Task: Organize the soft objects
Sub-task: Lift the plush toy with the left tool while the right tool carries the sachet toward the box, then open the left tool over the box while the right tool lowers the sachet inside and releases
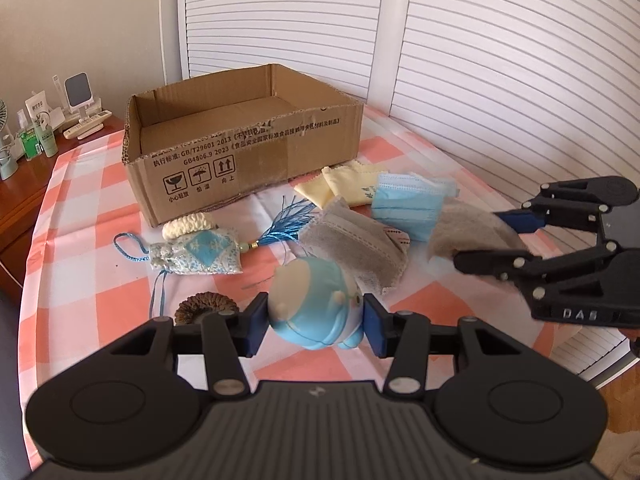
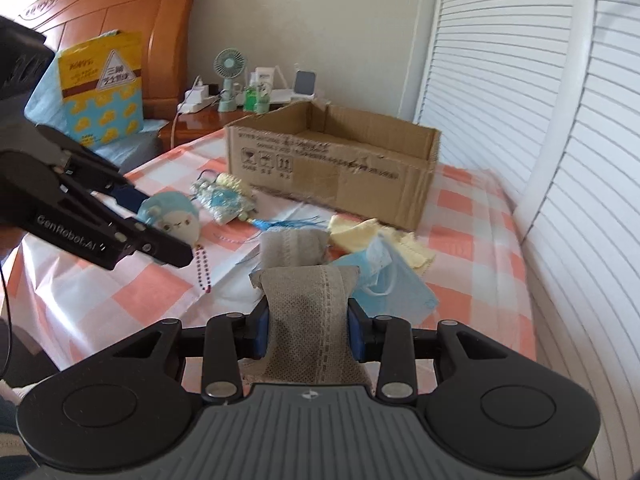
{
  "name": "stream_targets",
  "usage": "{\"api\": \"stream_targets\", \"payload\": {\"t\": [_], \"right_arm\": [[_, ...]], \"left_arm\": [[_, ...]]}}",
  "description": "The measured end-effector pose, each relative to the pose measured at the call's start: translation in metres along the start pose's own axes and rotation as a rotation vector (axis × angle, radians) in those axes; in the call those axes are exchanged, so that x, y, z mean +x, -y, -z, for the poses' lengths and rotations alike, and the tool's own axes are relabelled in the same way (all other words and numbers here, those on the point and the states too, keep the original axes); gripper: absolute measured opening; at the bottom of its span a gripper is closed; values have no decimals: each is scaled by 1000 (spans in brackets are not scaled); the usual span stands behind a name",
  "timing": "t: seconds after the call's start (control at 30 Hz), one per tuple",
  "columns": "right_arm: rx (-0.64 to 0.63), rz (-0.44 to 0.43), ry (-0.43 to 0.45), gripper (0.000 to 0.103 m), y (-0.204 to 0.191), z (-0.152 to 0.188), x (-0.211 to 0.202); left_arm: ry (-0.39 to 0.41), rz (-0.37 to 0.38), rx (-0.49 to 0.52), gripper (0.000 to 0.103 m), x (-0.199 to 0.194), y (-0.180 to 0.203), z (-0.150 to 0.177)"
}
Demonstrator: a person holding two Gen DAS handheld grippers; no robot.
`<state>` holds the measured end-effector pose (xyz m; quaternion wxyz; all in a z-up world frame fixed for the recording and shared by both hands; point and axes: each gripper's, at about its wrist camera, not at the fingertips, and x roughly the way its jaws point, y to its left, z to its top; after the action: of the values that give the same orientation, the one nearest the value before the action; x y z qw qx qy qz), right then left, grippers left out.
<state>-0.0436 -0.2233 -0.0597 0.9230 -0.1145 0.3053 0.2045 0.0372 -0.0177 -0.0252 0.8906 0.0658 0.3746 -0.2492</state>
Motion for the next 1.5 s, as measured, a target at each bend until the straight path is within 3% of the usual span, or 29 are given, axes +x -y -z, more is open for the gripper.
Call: {"api": "stream_targets", "payload": {"t": [0.07,0.23,0.53,0.77,1.07,1.5], "right_arm": [[3,-62,-43,42,-7,6,12],[2,-106,-72,42,-23,13,21],[-14,-99,-82,45,-27,15,23],[-29,-112,-25,38,-24,-2,7],[-53,-93,102,38,-2,-54,-12],[-56,-22,152,38,35,-110,20]], "left_arm": [[-5,1,-3,48,1,0,2],[-7,-6,-6,48,-4,-3,5],[-17,-10,-13,48,-2,-8,6],[-29,25,-14,48,-9,-12,-6],[29,-8,26,48,-7,-36,-73],[17,-157,-14,48,84,-105,-185]]}}
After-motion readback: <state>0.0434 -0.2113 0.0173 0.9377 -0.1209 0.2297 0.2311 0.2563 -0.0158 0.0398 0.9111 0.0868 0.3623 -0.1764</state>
